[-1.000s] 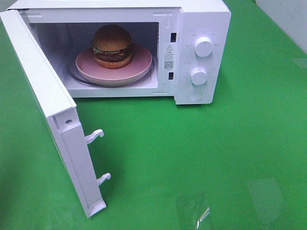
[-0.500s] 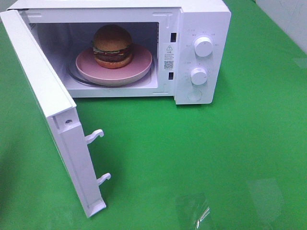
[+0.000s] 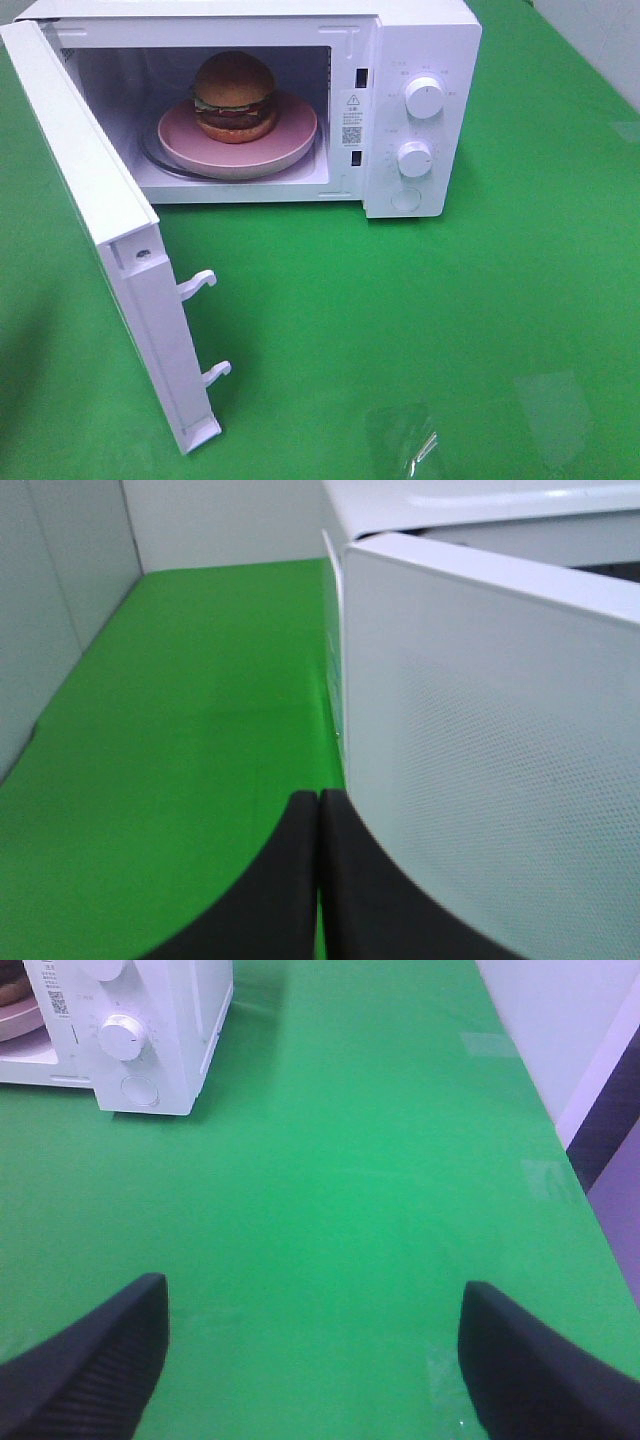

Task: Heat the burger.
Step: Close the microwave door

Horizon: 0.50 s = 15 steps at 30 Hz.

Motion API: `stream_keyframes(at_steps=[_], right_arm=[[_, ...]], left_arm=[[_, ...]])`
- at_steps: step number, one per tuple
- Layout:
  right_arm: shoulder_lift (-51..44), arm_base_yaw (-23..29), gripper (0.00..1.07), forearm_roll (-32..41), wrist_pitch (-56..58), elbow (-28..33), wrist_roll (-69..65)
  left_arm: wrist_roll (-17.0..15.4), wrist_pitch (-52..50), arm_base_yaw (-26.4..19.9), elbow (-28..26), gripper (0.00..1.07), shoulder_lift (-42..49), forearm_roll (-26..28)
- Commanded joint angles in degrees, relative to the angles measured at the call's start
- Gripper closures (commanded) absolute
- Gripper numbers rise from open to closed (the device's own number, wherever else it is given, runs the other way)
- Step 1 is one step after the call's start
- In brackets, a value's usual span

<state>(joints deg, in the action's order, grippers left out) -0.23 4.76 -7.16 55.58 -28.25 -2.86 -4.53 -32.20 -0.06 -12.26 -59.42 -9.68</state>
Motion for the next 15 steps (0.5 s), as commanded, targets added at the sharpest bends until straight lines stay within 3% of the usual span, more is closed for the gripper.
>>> stream_keyframes(at_steps=[1,2,15], right_arm=[[-1.55,-0.40,0.32,0.11,-0.57,0.11,0.69],[-1.55,-0.40,0.32,0.11,-0.57,0.11,0.69],[-1.55,-0.40,0.32,0.11,-0.57,0.11,0.69]], left_arm=[[-4.13,-3.32,0.11,0.06,1.07,-2.35,-4.87],[-5.44,-5.90,0.11,0.06,1.07,-4.35,-7.16],[-8.82,-18.28,0.29,-0.69,1.07,-17.93,-11.52]])
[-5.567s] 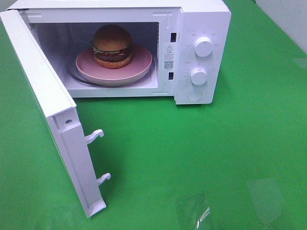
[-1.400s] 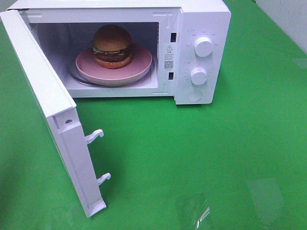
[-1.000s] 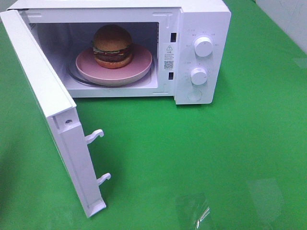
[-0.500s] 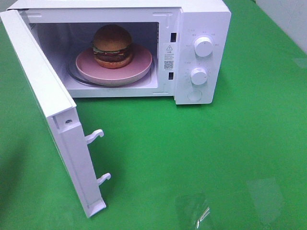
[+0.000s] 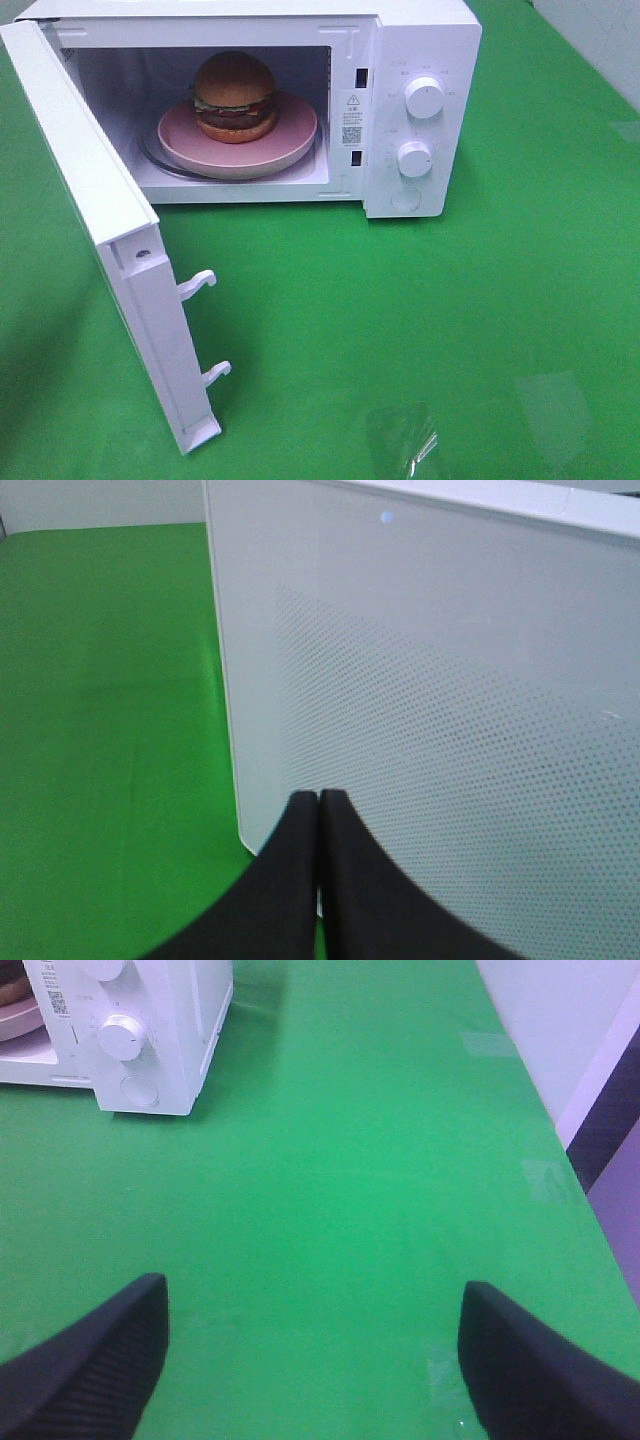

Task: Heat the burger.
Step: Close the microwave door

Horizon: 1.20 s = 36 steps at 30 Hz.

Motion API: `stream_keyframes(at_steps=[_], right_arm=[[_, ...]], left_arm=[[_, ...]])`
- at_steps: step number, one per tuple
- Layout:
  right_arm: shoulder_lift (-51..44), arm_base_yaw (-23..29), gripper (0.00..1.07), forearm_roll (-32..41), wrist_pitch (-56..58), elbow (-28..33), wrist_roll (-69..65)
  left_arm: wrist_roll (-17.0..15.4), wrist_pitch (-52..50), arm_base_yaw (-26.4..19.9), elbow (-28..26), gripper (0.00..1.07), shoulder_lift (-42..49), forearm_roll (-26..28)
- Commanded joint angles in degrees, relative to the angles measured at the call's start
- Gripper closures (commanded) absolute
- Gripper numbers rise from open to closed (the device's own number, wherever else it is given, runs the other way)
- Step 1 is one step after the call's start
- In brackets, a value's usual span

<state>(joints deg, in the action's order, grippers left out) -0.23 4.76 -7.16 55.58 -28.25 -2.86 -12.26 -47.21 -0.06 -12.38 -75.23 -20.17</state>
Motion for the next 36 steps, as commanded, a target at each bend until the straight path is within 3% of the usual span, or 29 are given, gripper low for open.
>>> stream_keyframes(at_steps=[1,6,9,16,22,25,29,31,36], right_arm=[[-1.55,-0.40,0.32,0.11,-0.57,0.11,0.69],[-1.55,-0.40,0.32,0.11,-0.57,0.11,0.69],[-1.55,-0.40,0.32,0.11,-0.57,0.11,0.69],[-1.55,-0.40,0.32,0.11,-0.57,0.11,0.69],[-1.55,-0.40,0.32,0.11,-0.57,0.11,0.69],[-1.55,-0.40,0.32,0.11,-0.57,0.11,0.69],[-1.55,-0.40,0.32,0.11,-0.57,0.11,0.69],[-1.55,-0.40,0.32,0.11,-0.57,0.11,0.69],[-1.55,-0.40,0.32,0.11,-0.57,0.11,0.69]], left_arm=[[-1.09,-3.27,0.29,-0.57,1.07,-2.12,-1.03],[0.57,-3.04,5.04,-3.04,1.07,-6.36,-0.69],[2.75,-3.09,8.71,-4.58,1.07,-9.80,2.69],[3.32,-3.21,13.06,-7.62,1.07,-13.52,7.10],[4.64,-2.98,19.82,-14.04,1.07,-18.39,11.97],[4.98,-2.92,20.51,-14.78,1.07,-19.02,12.83],[7.33,-2.29,24.41,-18.33,1.07,-21.89,17.76],[9.74,-0.06,27.79,-22.69,1.07,-24.58,21.43],[11.17,0.23,29.91,-25.55,1.07,-26.64,23.66]])
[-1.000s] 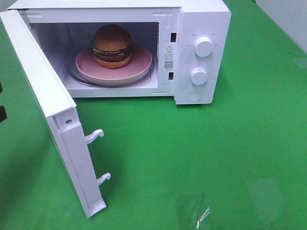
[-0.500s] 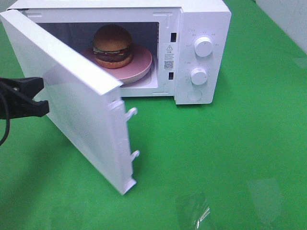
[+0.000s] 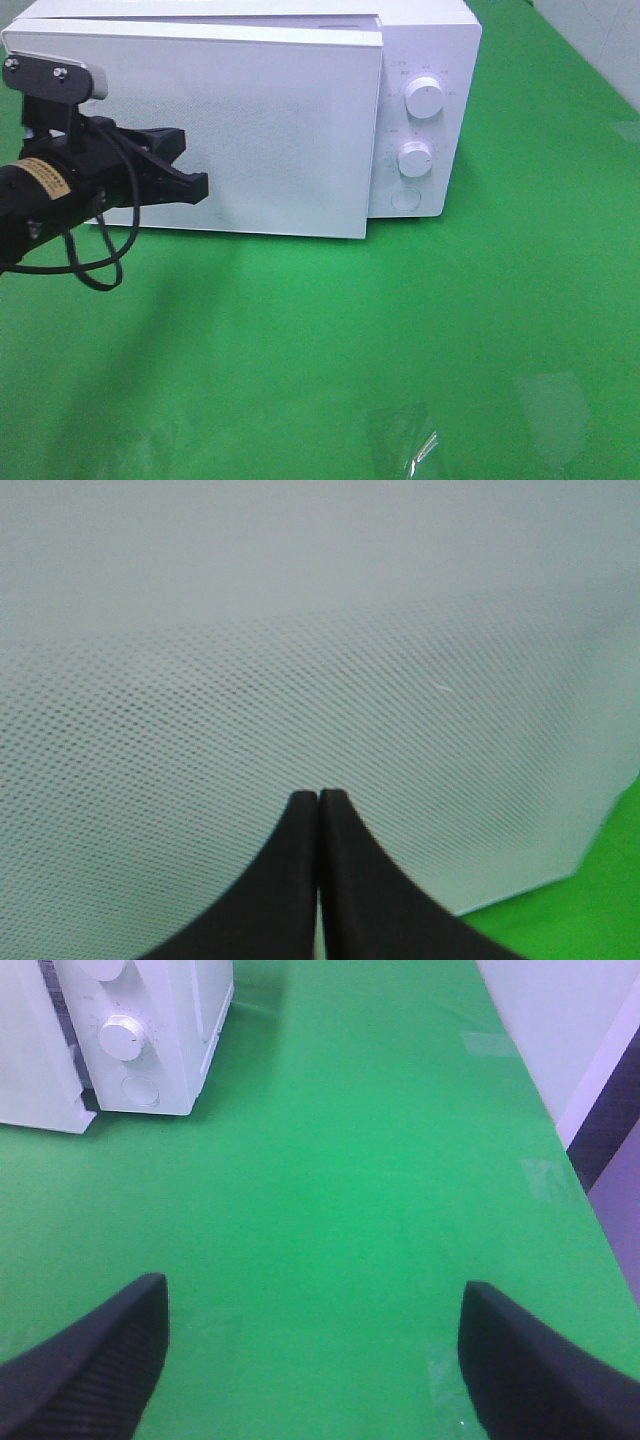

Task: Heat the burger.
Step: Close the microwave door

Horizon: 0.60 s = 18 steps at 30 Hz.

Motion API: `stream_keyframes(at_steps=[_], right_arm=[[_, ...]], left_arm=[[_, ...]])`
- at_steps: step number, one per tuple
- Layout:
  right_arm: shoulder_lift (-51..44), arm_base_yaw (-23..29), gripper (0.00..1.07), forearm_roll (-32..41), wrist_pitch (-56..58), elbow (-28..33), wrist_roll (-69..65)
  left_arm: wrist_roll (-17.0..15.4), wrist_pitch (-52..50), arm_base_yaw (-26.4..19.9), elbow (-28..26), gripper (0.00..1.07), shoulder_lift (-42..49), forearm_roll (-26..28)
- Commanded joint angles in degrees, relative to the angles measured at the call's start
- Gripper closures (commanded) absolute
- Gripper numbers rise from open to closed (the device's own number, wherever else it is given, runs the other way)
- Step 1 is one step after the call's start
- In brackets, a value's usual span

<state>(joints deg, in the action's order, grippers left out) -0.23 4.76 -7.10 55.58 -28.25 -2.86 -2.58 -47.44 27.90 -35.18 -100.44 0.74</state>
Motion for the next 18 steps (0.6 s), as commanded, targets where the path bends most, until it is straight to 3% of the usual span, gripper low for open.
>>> stream_keyframes(at_steps=[1,11,18], right_arm=[[-1.55,-0.40,0.32,0.06,-0.57,0.11,0.69],[-1.55,-0.40,0.32,0.06,-0.57,0.11,0.69],[-1.55,-0.40,0.32,0.06,-0.57,0.11,0.69]], left_arm=[[2.01,0.46,3.32,-4.98,1.07,-2.92,4.41],[2.01,3.78,7.28,-14.84,1.07,-9.00,6.76],[3.90,6.59,8.88,-22.52,1.07,-12.55,10.49]])
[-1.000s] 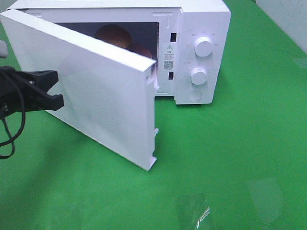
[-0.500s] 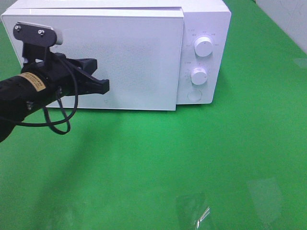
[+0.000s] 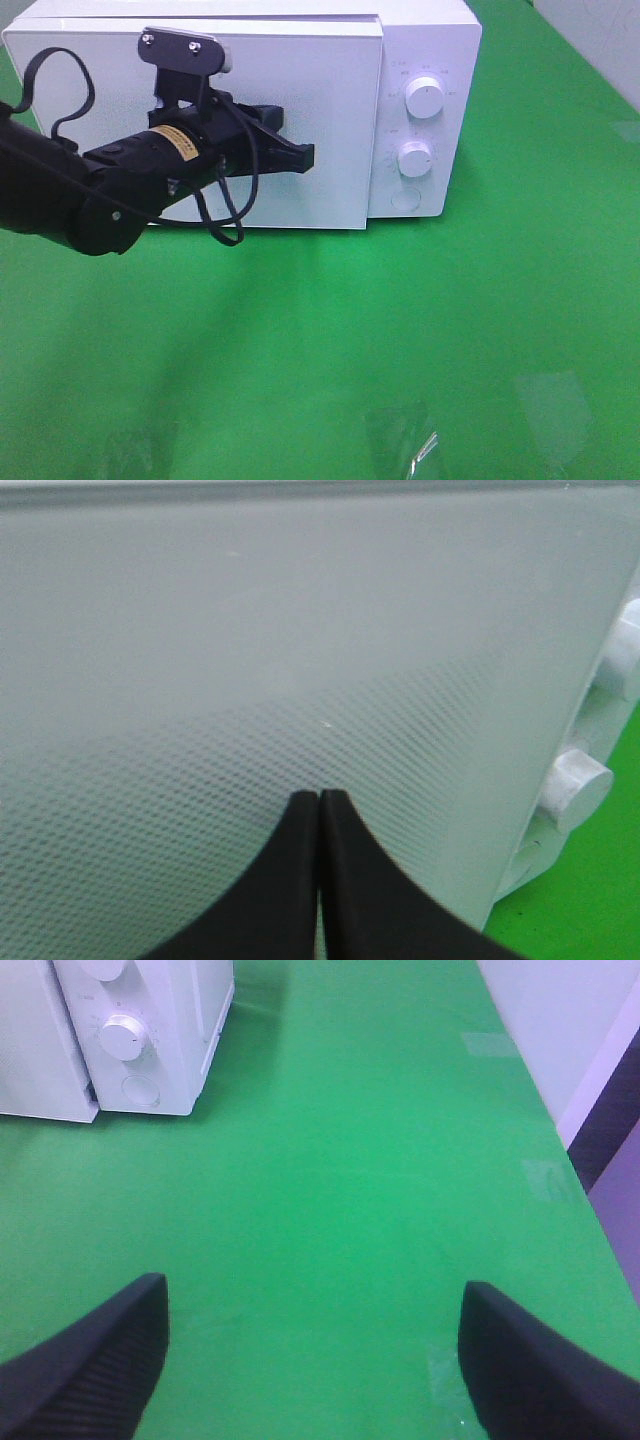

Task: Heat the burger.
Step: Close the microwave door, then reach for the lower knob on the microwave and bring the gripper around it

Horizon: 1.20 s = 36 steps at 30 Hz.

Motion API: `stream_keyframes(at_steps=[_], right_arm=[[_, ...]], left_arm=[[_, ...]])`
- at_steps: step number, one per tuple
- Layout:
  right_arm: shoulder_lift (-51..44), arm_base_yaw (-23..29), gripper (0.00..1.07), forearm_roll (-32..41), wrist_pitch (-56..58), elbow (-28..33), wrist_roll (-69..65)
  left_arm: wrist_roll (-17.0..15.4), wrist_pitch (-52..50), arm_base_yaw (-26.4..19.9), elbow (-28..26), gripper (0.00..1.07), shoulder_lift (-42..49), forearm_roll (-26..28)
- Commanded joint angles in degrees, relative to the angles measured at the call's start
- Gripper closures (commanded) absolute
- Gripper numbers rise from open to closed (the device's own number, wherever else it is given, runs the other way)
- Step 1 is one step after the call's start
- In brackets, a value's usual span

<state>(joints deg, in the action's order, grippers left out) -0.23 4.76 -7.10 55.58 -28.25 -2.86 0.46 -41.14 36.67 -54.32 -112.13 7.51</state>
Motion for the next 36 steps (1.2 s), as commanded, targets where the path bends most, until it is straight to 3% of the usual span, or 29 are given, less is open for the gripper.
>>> stream_keyframes(at_steps=[1,11,16,22,29,30,31,32,33,34,35,36], right_arm=[[-1.55,-0.40,0.32,0.06,-0.57,0.11,0.69],[-1.55,-0.40,0.32,0.06,-0.57,0.11,0.69],[-1.55,-0.40,0.32,0.06,-0.57,0.11,0.69],[-1.55,-0.40,0.32,0.06,-0.57,0.11,0.69],[-1.55,-0.40,0.32,0.06,-0.57,0.11,0.69],[-1.55,-0.40,0.32,0.06,-0.57,0.11,0.69],[-1.55,-0.40,0.32,0.06,-0.57,0.11,0.69],[-1.55,-0.40,0.32,0.06,-0.57,0.11,0.69],[-1.55,-0.40,0.32,0.06,-0.57,0.11,0.69],[-1.55,-0.40,0.32,0.06,-0.57,0.11,0.69],[-1.55,-0.40,0.32,0.06,-0.57,0.11,0.69],[-1.55,-0.40,0.32,0.06,-0.57,0.11,0.69]], left_arm=[[0.86,0.29,0.11,-3.38,1.07,-0.86,3.72],[0.86,2.35,0.17,-12.20,1.07,-5.21,4.41],[1.03,4.30,0.46,-13.29,1.07,-5.27,4.47],[3.44,7.85,2.98,-8.25,1.07,-0.80,4.58],[3.21,8.94,5.90,-0.92,1.06,4.81,6.07],[3.21,8.94,6.53,1.55,0.96,6.47,6.07],[3.21,8.94,6.53,1.55,0.96,6.47,6.07],[3.21,9.11,7.28,3.84,0.77,7.85,6.07],[3.21,9.11,8.14,6.36,0.49,9.63,6.07],[3.21,9.11,8.14,6.36,0.49,9.63,6.07],[3.21,9.11,8.48,7.68,0.32,10.66,6.07],[3.21,9.11,8.48,7.68,0.32,10.66,6.07]])
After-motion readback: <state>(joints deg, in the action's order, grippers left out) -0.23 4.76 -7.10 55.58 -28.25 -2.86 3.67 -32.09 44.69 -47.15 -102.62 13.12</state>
